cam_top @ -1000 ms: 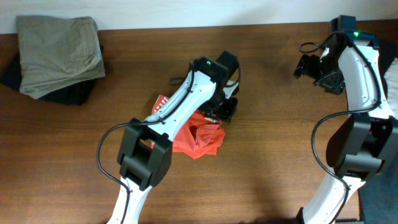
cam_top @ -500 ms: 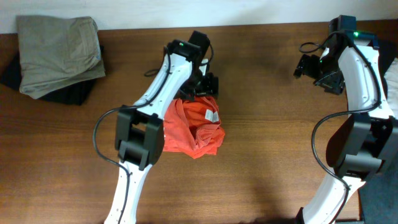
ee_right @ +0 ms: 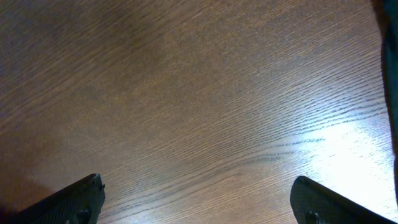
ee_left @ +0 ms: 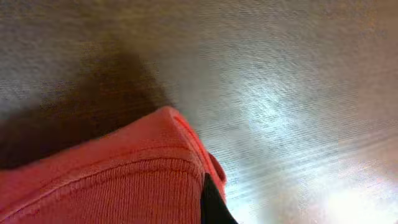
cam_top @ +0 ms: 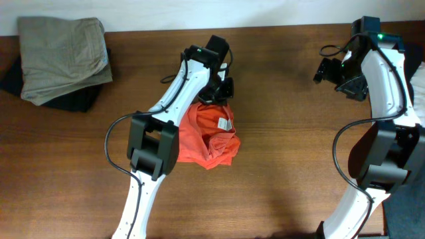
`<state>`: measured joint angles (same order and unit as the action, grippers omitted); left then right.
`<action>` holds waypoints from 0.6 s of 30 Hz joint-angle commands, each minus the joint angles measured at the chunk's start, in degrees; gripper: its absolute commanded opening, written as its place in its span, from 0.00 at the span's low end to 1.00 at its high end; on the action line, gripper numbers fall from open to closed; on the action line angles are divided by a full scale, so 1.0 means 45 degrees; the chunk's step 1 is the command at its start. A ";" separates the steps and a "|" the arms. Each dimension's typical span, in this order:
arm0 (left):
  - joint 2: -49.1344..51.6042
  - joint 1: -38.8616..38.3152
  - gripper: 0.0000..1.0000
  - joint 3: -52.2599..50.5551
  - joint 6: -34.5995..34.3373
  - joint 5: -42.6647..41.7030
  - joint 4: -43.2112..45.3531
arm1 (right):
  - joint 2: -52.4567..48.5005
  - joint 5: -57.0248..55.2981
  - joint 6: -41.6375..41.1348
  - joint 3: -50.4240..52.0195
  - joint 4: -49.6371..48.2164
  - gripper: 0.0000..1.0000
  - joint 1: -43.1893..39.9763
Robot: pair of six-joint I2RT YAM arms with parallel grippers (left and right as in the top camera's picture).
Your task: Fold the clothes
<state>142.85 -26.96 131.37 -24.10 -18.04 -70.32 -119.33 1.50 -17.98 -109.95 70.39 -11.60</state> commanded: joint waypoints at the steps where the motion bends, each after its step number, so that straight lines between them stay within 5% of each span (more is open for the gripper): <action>1: -0.0126 -0.0471 0.01 0.1700 -0.0015 -0.0141 -0.0316 | -0.0010 -0.0063 -0.0068 -0.0189 0.0005 0.99 -0.0024; 7: 0.0389 -0.1243 0.04 0.1812 -0.0165 0.0534 -0.0384 | -0.0010 -0.0063 -0.0068 -0.0189 0.0005 0.99 -0.0024; 9: 0.0850 -0.1715 0.35 0.1812 -0.0155 0.0685 -0.0364 | -0.0010 -0.0063 -0.0068 -0.0189 0.0005 0.99 -0.0024; 12: 0.0962 -0.2079 0.45 0.1899 0.0364 0.0695 -0.0379 | -0.0010 -0.0063 -0.0068 -0.0189 0.0005 0.99 -0.0024; 15: 0.0884 -0.2200 0.63 0.4405 0.0704 0.1836 -0.2307 | -0.0010 -0.0063 -0.0068 -0.0189 0.0005 0.99 -0.0024; 17: 0.0874 -0.2093 0.99 0.6839 0.1054 0.2312 -0.4027 | -0.0010 -0.0063 -0.0068 -0.0189 0.0005 0.99 -0.0024; 18: 0.0874 -0.1967 0.99 0.8262 0.1292 0.2317 -0.4954 | -0.0010 -0.0063 -0.0068 -0.0189 0.0005 0.99 -0.0024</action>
<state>148.07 -36.80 157.05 -21.41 -10.59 -87.48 -119.33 1.52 -17.98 -109.95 70.39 -11.60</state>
